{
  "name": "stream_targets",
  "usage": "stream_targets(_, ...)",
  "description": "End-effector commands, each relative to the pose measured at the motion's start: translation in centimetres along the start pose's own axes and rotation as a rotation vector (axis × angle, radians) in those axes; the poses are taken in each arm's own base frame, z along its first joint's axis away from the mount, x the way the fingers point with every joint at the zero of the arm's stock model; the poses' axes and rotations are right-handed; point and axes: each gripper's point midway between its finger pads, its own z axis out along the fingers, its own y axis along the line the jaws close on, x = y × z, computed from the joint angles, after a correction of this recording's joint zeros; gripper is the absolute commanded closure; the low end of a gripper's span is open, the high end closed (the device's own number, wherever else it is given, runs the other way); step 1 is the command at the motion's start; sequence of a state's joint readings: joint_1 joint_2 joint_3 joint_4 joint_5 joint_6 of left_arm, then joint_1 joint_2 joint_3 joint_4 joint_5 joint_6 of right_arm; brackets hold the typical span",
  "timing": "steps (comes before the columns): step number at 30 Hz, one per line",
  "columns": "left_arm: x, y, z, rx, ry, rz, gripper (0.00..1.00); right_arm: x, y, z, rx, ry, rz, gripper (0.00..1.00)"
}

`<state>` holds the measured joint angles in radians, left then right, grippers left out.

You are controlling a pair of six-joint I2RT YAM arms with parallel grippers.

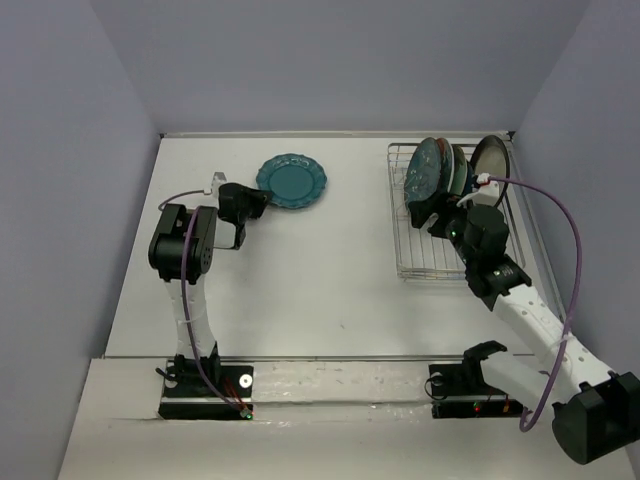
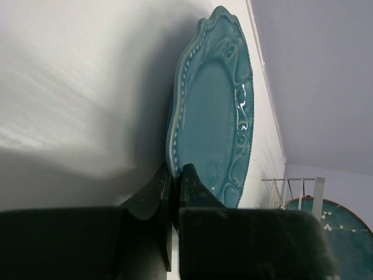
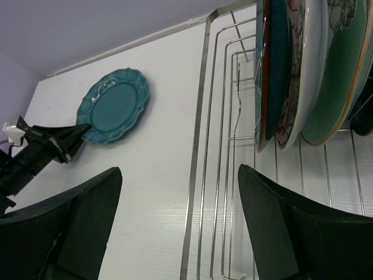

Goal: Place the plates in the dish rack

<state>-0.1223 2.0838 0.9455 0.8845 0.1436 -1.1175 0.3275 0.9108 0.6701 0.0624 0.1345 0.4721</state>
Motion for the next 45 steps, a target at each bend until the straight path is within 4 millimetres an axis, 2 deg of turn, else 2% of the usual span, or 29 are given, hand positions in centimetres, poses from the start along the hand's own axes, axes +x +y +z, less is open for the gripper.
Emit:
stream_targets(1, -2.9, -3.3, -3.3, 0.128, -0.108, 0.024, 0.94, -1.9, 0.9, -0.6, -0.042, -0.079, 0.016, 0.14)
stream_targets(3, -3.8, -4.2, -5.2, 0.175, -0.143, -0.010, 0.94, -2.1, 0.9, -0.7, -0.044, -0.086, 0.018, 0.14)
stream_targets(4, -3.1, -3.1, -6.5, 0.170, -0.138, -0.025, 0.94, -2.3, 1.0, -0.9, -0.049, -0.095, 0.021, 0.14)
stream_targets(5, -3.7, -5.3, -7.9, 0.247, -0.160, -0.030, 0.94, -2.5, 1.1, -1.1, -0.053, -0.099, 0.022, 0.14)
stream_targets(8, -2.7, -6.6, -11.1, 0.346, -0.131, -0.075, 0.94, -3.1, 2.4, -1.6, -0.109, -0.098, 0.044, 0.14)
stream_targets(9, -1.7, -5.9, -12.1, 0.350, -0.100, -0.090, 0.94, -2.9, 3.2, -1.9, -0.145, -0.078, 0.053, 0.14)
stream_targets(10, -1.7, -7.1, -13.2, 0.406, -0.095, -0.110, 0.94, -3.3, 3.7, -2.1, -0.165, -0.075, 0.060, 0.11)
stream_targets(14, 0.5, -8.7, -16.0, 0.502, -0.002, -0.124, 0.94, -2.9, 5.3, -3.0, -0.232, -0.010, 0.065, 0.07)
stream_targets(16, 2.1, -9.6, -17.3, 0.535, 0.049, -0.112, 0.94, -2.2, 6.2, -3.4, -0.280, 0.043, 0.079, 0.06)
stream_targets(17, 2.4, -10.8, -18.2, 0.572, 0.061, -0.083, 0.94, -1.7, 7.1, -3.6, -0.324, 0.084, 0.097, 0.06)
stream_targets(20, 3.9, -12.5, -19.9, 0.598, 0.097, -0.015, 0.94, -0.6, 8.8, -3.9, -0.392, 0.152, 0.121, 0.05)
stream_targets(25, 5.1, -13.9, -23.2, 0.614, 0.111, 0.069, 0.94, 1.5, 9.8, -3.1, -0.401, 0.224, 0.142, 0.05)
stream_targets(30, 6.9, -13.7, -25.5, 0.617, 0.145, 0.121, 0.94, 4.4, 11.5, -2.0, -0.419, 0.324, 0.124, 0.04)
stream_targets(32, 7.5, -13.3, -26.3, 0.616, 0.165, 0.131, 0.94, 5.8, 13.0, -1.9, -0.450, 0.362, 0.104, 0.04)
stream_targets(35, 7.7, -12.9, -27.3, 0.615, 0.171, 0.141, 0.94, 6.2, 14.8, -2.3, -0.512, 0.365, 0.091, 0.04)
stream_targets(40, 7.0, -14.0, -28.9, 0.643, 0.138, 0.171, 0.94, 6.4, 15.6, -2.8, -0.569, 0.350, 0.112, 0.05)
stream_targets(45, 7.1, -15.6, -30.3, 0.708, 0.157, 0.183, 0.94, 7.9, 15.3, -1.9, -0.547, 0.389, 0.124, 0.08)
